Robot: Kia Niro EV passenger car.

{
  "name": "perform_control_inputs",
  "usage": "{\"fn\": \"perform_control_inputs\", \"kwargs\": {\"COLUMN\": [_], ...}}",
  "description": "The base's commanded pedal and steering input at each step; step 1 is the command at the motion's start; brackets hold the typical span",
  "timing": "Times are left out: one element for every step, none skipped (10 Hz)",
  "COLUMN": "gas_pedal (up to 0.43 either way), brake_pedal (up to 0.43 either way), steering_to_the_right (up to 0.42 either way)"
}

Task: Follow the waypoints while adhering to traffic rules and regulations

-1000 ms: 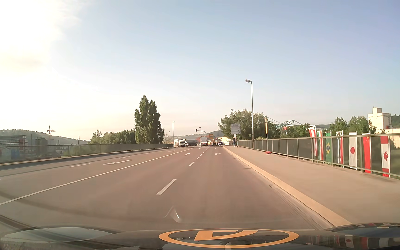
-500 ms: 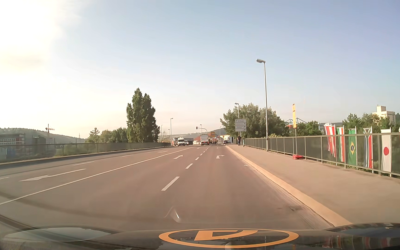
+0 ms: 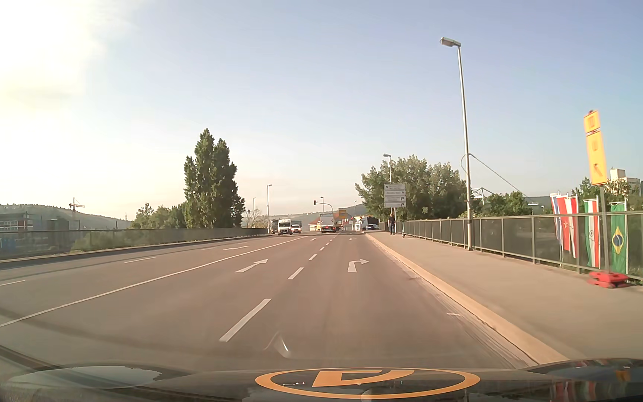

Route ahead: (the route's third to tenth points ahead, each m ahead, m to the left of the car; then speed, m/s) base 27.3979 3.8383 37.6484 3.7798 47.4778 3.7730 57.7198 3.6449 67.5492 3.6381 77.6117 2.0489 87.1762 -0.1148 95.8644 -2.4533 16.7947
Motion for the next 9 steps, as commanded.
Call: {"fn": "perform_control_inputs", "kwargs": {"gas_pedal": [0.0,0.0,0.0,0.0,0.0,0.0,0.0,0.0,0.0], "brake_pedal": [0.0,0.0,0.0,0.0,0.0,0.012,0.018,0.024,0.024], "steering_to_the_right": [0.0,0.0,0.0,0.0,0.0,0.0,-0.001,0.0,0.0]}}
